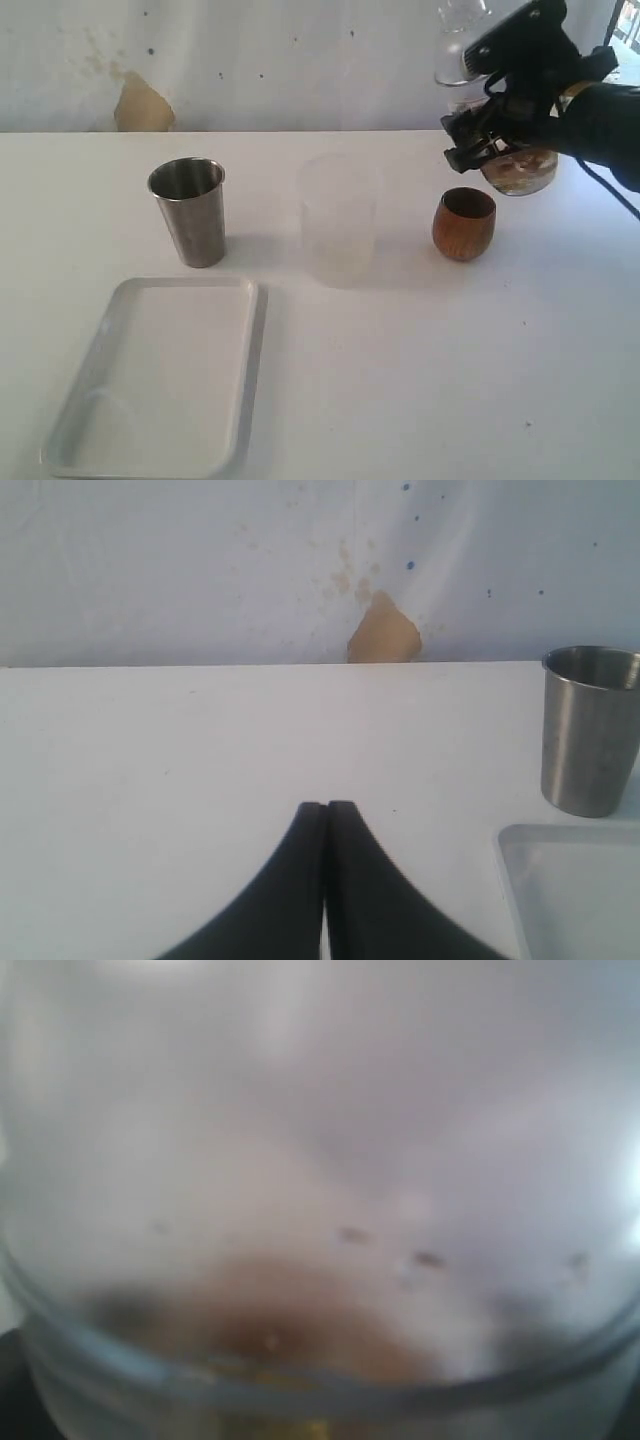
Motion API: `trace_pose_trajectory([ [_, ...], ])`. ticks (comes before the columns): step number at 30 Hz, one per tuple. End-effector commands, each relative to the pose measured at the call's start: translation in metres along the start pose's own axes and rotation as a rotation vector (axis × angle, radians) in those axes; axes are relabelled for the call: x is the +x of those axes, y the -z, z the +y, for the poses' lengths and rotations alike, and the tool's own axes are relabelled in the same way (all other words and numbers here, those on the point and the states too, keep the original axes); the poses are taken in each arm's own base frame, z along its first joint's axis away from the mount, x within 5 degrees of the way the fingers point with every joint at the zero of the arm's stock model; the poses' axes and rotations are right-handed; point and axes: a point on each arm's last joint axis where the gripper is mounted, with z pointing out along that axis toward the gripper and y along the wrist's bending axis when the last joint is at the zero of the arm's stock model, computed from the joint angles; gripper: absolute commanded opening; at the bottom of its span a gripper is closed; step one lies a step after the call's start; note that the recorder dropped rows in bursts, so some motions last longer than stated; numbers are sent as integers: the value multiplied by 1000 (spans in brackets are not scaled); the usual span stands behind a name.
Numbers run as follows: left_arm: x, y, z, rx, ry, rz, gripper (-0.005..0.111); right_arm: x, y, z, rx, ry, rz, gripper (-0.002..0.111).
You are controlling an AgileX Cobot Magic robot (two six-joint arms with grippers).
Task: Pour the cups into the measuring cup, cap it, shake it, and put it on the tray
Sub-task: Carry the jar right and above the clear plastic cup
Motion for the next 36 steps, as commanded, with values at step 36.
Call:
trace_pose_trajectory([
  [36, 1, 0, 0, 2, -3, -10, 0, -12, -44, 24, -16, 843, -100, 0],
])
